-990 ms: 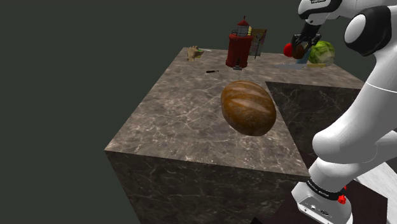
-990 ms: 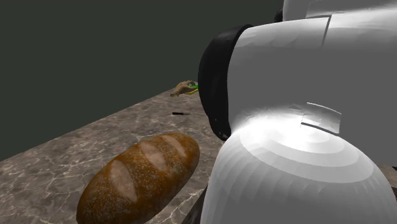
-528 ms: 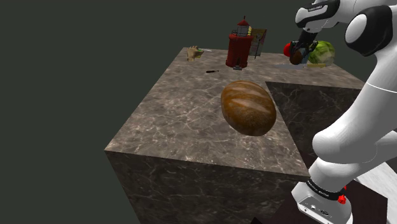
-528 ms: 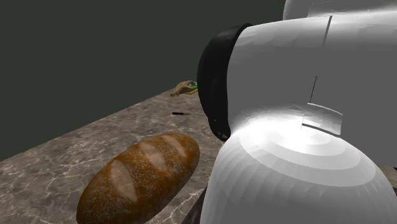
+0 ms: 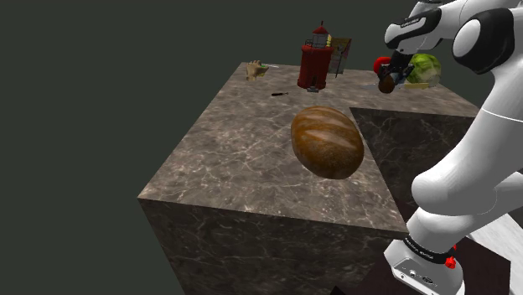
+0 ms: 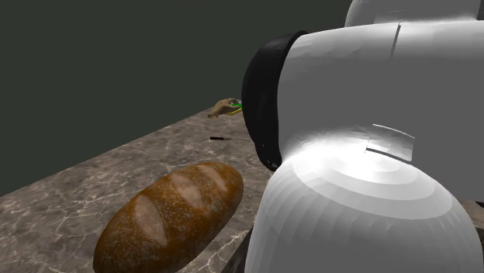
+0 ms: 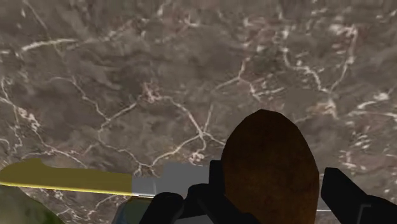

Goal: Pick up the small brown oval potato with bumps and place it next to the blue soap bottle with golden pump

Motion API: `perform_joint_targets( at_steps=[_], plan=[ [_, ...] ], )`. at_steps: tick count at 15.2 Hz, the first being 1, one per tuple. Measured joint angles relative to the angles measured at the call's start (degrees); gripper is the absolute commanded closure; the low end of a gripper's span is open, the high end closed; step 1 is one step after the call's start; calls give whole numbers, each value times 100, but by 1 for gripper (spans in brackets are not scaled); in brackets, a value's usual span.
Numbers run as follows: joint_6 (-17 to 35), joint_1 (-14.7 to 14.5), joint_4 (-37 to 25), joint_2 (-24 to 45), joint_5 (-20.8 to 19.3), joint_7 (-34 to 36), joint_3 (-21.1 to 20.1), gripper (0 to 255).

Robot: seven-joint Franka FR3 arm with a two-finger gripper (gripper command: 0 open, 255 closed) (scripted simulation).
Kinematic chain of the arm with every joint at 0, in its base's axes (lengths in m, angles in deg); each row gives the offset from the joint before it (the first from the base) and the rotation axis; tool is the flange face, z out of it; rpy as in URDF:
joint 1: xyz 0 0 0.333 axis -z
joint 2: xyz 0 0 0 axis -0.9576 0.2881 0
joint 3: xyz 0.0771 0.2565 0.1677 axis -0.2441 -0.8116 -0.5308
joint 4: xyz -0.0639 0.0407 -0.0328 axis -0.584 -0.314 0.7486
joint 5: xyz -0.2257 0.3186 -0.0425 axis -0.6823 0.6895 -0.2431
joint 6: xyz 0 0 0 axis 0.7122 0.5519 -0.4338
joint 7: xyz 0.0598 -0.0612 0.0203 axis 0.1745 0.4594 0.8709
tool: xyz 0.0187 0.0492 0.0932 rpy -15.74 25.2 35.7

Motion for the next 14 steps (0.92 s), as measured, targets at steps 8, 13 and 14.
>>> perform_joint_targets(
  at_steps=[8, 13, 14],
  plan=[
    [358, -6, 249, -34, 4, 7, -4, 255],
    [320, -4, 246, 34, 12, 7, -4, 0],
    [324, -4, 263, 42, 14, 5, -5, 0]
  ],
)
